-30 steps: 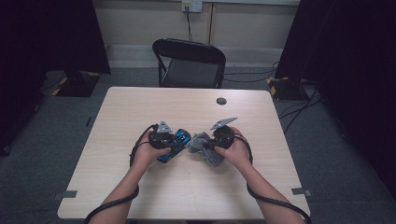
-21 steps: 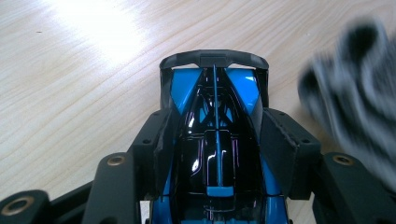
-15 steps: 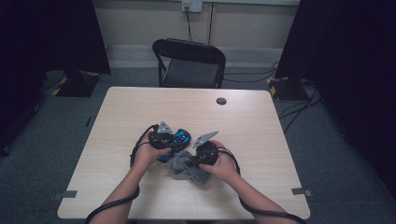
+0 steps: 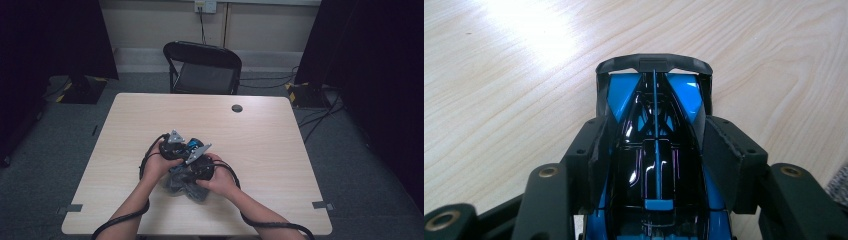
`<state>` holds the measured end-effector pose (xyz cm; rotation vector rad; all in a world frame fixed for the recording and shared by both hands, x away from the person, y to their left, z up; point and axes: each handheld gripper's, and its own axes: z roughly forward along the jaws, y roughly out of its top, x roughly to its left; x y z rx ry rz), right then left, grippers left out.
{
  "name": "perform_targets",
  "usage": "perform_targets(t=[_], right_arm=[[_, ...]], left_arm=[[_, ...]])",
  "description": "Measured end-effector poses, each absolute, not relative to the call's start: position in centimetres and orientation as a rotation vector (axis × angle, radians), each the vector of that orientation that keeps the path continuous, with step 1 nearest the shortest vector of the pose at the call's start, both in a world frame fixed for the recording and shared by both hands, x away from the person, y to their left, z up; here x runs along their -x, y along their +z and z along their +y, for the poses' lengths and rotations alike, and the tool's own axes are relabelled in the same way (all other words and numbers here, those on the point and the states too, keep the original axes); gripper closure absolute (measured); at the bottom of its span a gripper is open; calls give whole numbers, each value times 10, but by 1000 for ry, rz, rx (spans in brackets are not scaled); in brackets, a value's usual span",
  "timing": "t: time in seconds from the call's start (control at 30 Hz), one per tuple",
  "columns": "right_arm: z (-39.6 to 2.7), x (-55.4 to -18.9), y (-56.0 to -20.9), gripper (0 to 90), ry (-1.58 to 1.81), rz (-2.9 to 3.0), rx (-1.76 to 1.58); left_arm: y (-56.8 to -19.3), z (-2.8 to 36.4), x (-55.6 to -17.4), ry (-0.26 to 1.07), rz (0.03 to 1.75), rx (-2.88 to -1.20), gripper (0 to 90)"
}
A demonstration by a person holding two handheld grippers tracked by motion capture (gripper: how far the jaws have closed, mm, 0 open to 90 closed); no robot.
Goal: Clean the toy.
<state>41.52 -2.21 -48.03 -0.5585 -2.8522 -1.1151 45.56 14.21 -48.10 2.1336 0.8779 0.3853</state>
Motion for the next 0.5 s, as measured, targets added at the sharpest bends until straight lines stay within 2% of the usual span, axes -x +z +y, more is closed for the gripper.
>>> perform_targets(t=[0.5], right_arm=[[-50, -434, -480, 804, -1116, -2851, 699]], left_arm=[[-480, 142, -455, 373, 884, -2139, 450]])
